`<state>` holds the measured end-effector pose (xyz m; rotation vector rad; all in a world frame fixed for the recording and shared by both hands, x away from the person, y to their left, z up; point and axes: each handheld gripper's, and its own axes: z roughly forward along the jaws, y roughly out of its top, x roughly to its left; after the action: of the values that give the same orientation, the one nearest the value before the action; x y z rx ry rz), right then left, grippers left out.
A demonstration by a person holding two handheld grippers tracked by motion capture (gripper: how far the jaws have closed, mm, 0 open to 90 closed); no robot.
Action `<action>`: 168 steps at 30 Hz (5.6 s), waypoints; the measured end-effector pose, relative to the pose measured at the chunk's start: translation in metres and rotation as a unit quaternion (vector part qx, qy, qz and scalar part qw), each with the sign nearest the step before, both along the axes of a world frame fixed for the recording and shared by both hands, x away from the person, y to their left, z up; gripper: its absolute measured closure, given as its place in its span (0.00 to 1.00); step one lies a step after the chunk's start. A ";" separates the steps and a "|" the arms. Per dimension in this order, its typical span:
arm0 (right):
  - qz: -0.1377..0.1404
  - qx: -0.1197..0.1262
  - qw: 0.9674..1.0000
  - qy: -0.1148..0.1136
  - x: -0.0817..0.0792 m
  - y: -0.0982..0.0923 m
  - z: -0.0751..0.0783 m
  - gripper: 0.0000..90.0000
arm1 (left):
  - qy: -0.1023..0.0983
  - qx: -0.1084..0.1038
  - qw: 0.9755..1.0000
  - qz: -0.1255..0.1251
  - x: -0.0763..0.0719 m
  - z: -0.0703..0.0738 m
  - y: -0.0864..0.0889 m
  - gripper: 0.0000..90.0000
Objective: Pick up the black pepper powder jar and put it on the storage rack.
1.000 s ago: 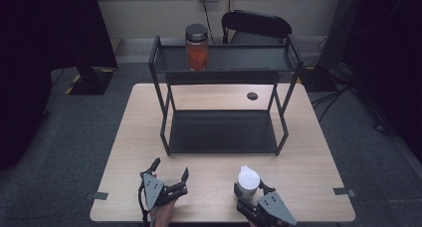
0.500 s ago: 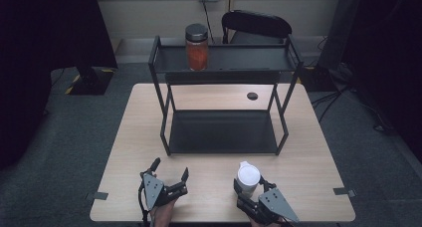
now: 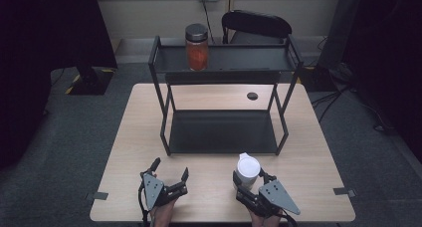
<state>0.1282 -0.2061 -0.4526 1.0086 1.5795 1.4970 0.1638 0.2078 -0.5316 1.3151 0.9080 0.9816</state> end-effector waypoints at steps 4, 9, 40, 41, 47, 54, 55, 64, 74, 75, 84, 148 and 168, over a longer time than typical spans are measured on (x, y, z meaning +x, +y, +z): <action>0.002 0.001 1.000 -0.009 0.003 -0.001 0.008 0.34 | 0.000 0.000 1.000 0.000 0.000 0.000 0.000 0.01; 0.005 0.000 1.000 -0.023 0.007 -0.001 0.018 0.34 | 0.000 0.000 1.000 0.000 0.000 0.000 0.000 0.01; 0.012 -0.008 0.997 -0.078 0.040 0.000 0.095 0.34 | 0.000 0.000 1.000 0.000 0.000 0.000 0.000 0.01; 0.012 -0.009 0.997 -0.079 0.041 0.001 0.097 0.34 | 0.000 0.000 1.000 0.000 0.000 0.000 0.000 0.01; 0.012 -0.006 0.996 -0.088 0.051 0.002 0.109 0.34 | 0.000 0.000 1.000 0.000 0.000 0.000 0.000 0.01; 0.011 0.000 0.995 -0.097 0.059 0.003 0.120 0.34 | 0.000 0.000 1.000 0.000 0.000 0.000 0.000 0.01; 0.011 0.001 0.995 -0.099 0.061 0.003 0.122 0.34 | 0.000 0.000 1.000 0.000 0.000 0.000 0.000 0.01; 0.002 0.005 0.993 -0.115 0.074 0.004 0.142 0.34 | 0.000 0.000 1.000 0.000 0.000 0.000 0.000 0.01; -0.009 -0.001 0.992 -0.127 0.095 0.013 0.167 0.34 | 0.000 0.000 1.000 0.000 0.000 0.000 0.000 0.01; -0.008 -0.002 0.992 -0.128 0.097 0.014 0.170 0.34 | 0.000 0.000 1.000 0.000 0.000 0.000 0.000 0.01; -0.013 0.005 0.991 -0.132 0.118 0.024 0.195 0.34 | 0.000 0.001 1.000 0.000 0.000 0.000 0.000 0.01; -0.057 0.012 0.995 -0.081 0.221 0.058 0.229 0.34 | 0.000 0.002 1.000 0.000 0.000 0.000 0.000 0.02; -0.058 0.013 0.994 -0.095 0.217 0.059 0.228 0.24 | 0.000 0.001 1.000 0.000 0.000 0.000 0.000 0.02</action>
<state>0.3450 -0.1475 -0.2246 0.9268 1.3473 1.4907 0.1636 0.2080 -0.5315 1.3172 0.9075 0.9836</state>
